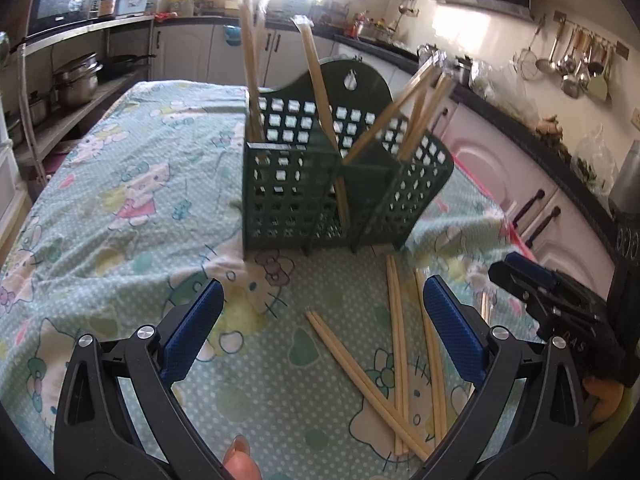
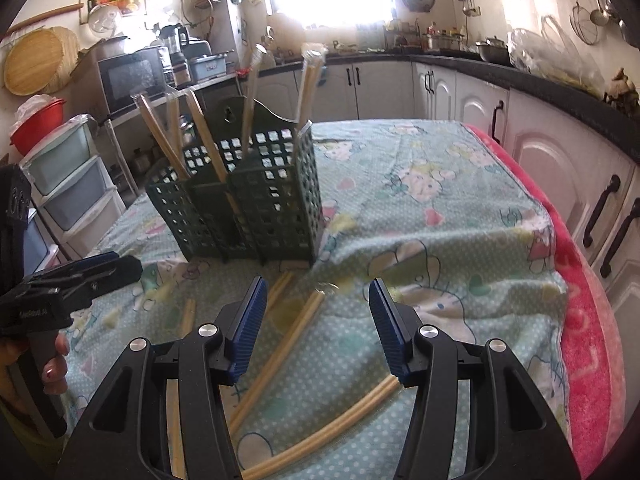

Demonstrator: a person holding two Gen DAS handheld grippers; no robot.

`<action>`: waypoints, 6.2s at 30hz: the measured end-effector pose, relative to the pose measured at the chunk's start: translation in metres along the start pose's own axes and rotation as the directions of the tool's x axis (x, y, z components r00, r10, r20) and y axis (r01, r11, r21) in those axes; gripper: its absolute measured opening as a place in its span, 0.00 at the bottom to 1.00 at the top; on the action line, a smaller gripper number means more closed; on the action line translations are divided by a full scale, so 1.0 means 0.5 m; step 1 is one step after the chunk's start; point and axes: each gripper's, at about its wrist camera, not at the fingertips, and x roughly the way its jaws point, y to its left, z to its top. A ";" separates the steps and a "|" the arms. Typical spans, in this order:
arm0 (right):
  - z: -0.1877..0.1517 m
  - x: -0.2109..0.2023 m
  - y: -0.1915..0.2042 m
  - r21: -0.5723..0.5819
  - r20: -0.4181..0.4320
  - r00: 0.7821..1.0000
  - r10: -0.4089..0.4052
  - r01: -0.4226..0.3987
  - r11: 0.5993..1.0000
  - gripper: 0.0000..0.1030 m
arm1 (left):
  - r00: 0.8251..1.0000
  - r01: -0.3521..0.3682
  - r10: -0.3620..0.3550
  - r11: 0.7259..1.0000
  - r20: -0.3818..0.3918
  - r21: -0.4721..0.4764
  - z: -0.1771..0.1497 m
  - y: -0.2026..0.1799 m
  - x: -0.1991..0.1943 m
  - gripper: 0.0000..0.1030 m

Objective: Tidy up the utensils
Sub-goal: 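Move both grippers back down to the remaining loose chopsticks, then close the left gripper on a wooden chopstick while the right gripper grasps another, then lift both held chopsticks and carry them above the green basket, then lower the chopsticks into the green basket and open both grippers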

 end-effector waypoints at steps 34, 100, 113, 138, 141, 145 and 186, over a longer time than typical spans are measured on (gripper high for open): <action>0.012 0.199 -0.022 0.035 -0.239 0.968 0.070 -0.064 0.997 0.45 | 0.964 0.097 -0.124 0.987 -0.236 -0.125 -0.025 0.014 0.149 0.49; 0.173 -0.118 0.094 -0.041 0.178 0.949 0.261 -0.257 0.965 0.06 | 0.979 0.151 -0.139 0.986 0.150 -0.072 0.127 0.024 -0.127 0.03; 0.221 -0.162 0.097 -0.051 0.273 0.926 0.261 -0.257 0.965 0.05 | 0.956 0.168 -0.159 0.986 0.245 -0.017 0.199 -0.002 -0.184 0.02; 0.353 -0.232 0.102 -0.092 0.429 0.866 0.258 -0.243 0.966 0.02 | 0.910 0.133 -0.141 0.990 0.389 0.046 0.344 -0.049 -0.249 0.02; 0.379 -0.239 0.107 -0.102 0.448 0.855 0.262 -0.242 0.965 0.02 | 0.906 0.117 -0.123 0.992 0.406 0.040 0.364 -0.048 -0.251 0.02; 0.408 -0.239 0.109 -0.104 0.471 0.845 0.254 -0.233 0.967 0.02 | 0.904 0.101 -0.105 0.994 0.415 0.030 0.386 -0.040 -0.250 0.02; 0.359 -0.004 0.069 0.035 0.346 0.907 0.240 -0.268 0.963 0.02 | 0.958 0.084 -0.062 0.994 0.281 -0.066 0.315 0.038 -0.063 0.02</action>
